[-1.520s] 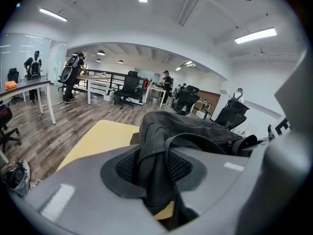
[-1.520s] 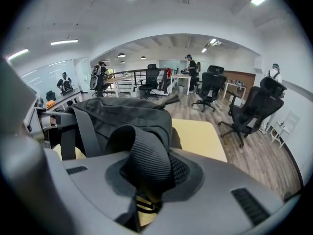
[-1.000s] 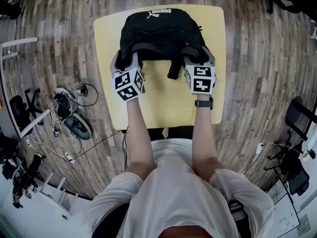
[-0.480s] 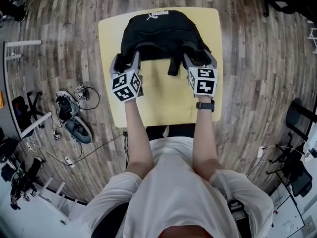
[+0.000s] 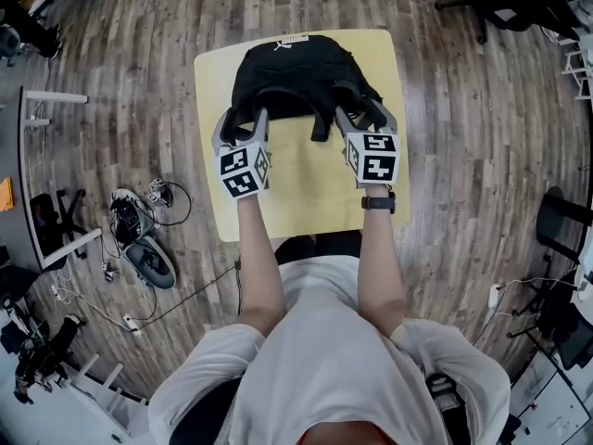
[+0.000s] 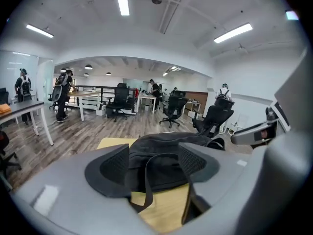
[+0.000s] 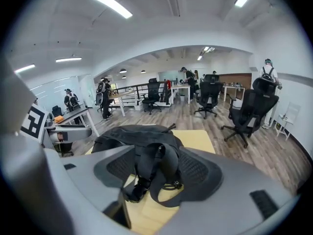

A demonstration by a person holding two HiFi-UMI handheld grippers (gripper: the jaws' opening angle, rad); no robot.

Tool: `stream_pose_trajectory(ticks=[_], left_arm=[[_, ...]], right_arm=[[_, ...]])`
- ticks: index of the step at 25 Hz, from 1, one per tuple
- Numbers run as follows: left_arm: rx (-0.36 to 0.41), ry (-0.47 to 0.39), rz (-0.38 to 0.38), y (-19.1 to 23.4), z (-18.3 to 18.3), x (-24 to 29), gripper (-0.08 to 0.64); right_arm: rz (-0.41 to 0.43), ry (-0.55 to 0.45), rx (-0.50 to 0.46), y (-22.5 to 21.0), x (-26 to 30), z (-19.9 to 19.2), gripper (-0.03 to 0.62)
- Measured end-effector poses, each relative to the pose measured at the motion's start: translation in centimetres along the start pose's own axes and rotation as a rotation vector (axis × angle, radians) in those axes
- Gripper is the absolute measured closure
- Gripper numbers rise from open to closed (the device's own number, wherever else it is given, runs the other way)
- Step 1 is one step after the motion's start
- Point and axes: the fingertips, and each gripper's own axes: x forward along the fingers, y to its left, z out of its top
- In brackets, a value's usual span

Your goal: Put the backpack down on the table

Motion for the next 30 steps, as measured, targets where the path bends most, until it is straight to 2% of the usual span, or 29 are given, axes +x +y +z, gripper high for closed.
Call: stream_pose_trajectory(ticks=[6, 9, 15, 18, 23, 30], left_arm=[[0.036, -0.047, -0.006, -0.8, 2.6, -2.6, 0.241], [0.028, -0.060, -0.024, -1.1, 3.8, -4.1, 0.253], [0.010, -0.136, -0.040, -1.1, 7.4, -7.5, 0.327], [0.008, -0.161, -0.058, -1.1, 8.9, -9.0, 0.348], [0.052, -0.208, -0.058, -1.6, 11.1, -11.4, 0.401], [0.110, -0.287, -0.053, -2.5, 14.3, -14.9, 0.460]], right_arm=[[-0.004, -0.098, -0.006, 0.7, -2.9, 3.2, 0.322], [-0.022, -0.153, -0.013, 1.3, -4.6, 4.7, 0.367], [-0.037, -0.248, -0.040, 2.8, -7.6, 8.0, 0.408], [-0.032, -0.288, -0.062, 3.8, -9.2, 9.6, 0.453], [-0.030, -0.362, -0.094, 5.1, -11.8, 11.9, 0.503], [-0.032, -0.439, -0.133, 6.9, -15.0, 14.2, 0.526]])
